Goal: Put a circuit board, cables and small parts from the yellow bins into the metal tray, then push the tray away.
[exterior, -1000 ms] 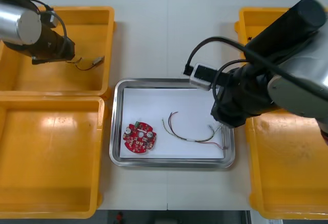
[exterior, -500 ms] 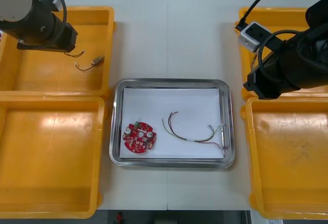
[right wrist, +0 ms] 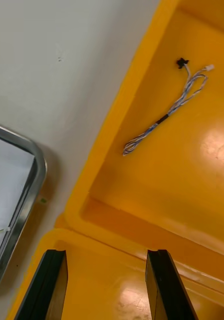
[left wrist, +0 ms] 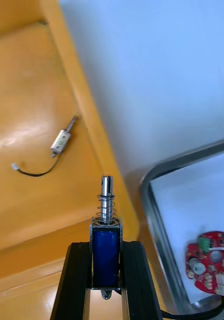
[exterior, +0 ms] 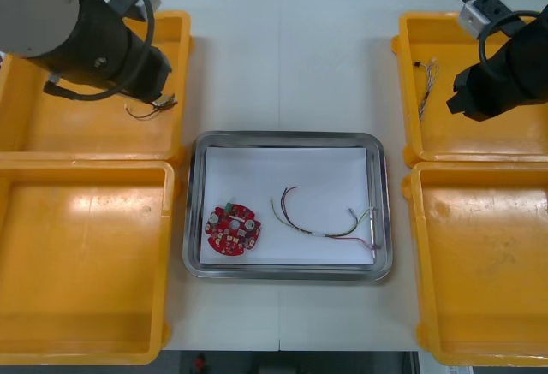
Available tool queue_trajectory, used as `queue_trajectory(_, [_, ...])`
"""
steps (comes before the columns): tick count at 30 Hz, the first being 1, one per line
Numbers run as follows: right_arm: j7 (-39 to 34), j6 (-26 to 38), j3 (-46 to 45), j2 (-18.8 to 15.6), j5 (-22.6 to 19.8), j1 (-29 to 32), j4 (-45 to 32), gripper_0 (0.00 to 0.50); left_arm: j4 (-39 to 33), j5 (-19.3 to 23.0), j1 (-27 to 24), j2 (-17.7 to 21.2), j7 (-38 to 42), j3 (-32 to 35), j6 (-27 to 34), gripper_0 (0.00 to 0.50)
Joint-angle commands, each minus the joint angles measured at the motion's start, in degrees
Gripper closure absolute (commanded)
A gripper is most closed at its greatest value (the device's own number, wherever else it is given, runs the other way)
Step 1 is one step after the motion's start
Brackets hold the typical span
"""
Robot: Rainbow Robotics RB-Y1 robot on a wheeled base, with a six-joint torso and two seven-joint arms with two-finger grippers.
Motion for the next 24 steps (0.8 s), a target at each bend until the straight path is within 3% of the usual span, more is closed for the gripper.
queue_trajectory(1, [-0.37, 0.15, -2.16, -2.89, 2.21, -5.29, 4.60, 0.049, -5.34, 0.02, 0.13, -1.30, 11.82, -6.01, 0.38, 0.498])
queue_trajectory(7, [-0.37, 0.15, -4.53, -2.98, 4.58, -8.19, 14.26, 0.049, -6.75, -0.34, 0.22, -1.30, 15.34, -12.78, -1.29, 0.496])
queue_trajectory(13, [-0.02, 0.15, -4.71, -2.89, 9.24, -11.97, 23.58, 0.049, -6.13, -4.20, 0.39, -1.30, 16.74, -19.46, -4.01, 0.500])
queue_trajectory(24, [-1.08, -0.77, -4.80, -2.89, 13.02, -16.80, 35.53, 0.048, 0.37, -9.39, 0.48, -3.94, 18.50, -27.98, -11.92, 0.498])
